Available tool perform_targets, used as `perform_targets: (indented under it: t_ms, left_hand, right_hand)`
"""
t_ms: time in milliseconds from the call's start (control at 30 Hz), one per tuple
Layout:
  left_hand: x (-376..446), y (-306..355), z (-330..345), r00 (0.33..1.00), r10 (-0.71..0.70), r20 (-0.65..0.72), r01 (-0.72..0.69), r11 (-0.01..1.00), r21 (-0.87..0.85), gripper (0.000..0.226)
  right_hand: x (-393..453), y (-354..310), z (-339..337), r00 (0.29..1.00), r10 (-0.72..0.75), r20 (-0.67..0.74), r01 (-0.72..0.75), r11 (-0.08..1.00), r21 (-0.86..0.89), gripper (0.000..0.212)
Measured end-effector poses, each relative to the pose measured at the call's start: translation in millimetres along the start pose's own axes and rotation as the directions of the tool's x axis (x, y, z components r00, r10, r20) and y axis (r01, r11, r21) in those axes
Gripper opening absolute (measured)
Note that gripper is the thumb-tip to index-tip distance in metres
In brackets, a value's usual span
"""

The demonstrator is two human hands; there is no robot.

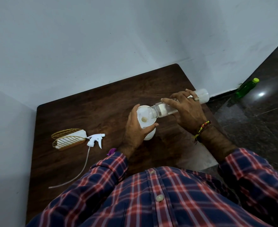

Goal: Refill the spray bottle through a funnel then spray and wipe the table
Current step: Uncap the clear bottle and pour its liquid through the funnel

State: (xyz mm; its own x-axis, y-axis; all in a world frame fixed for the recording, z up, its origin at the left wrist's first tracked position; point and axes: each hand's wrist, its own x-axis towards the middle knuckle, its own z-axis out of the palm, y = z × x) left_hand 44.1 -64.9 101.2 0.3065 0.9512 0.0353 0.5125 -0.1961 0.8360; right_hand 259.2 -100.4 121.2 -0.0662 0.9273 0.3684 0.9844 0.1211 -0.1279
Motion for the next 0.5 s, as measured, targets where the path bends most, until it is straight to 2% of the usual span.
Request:
perform_targets:
  t_ms: [200,333,433,500]
  left_hand:
    - [0.6,-3.3,0.6,1.0,-0.001,0.003,0.001,1.0,0.003,0.098]
    - [-0.5,-3.5,-0.2,1.0,0.011,-0.003,-0.01,1.0,0.014,0.099]
    - [-1.1,-4.4,-0.5,1.0,0.014,-0.016,-0.013,1.0,0.025,0.101]
    - [-1.6,-6.2,-0.4,1.0,0.01,-0.014,-0.009,0.999,0.033,0.104]
  right_hand:
    - [-0.6,-0.1,1.5,1.0,0.015,0.016,-0.016,1.0,0.012,0.063]
    - [-6.3,-1.7,4.0,0.997,0.075,0.026,-0.076,0.995,0.068,0.065]
    - [-12.4,-2.6,8.7,0.988,0.133,0.075,-0.144,0.972,0.183,0.065]
    - [-15.5,-4.2,12.8,0.98,0.177,0.087,-0.196,0.925,0.325,0.068]
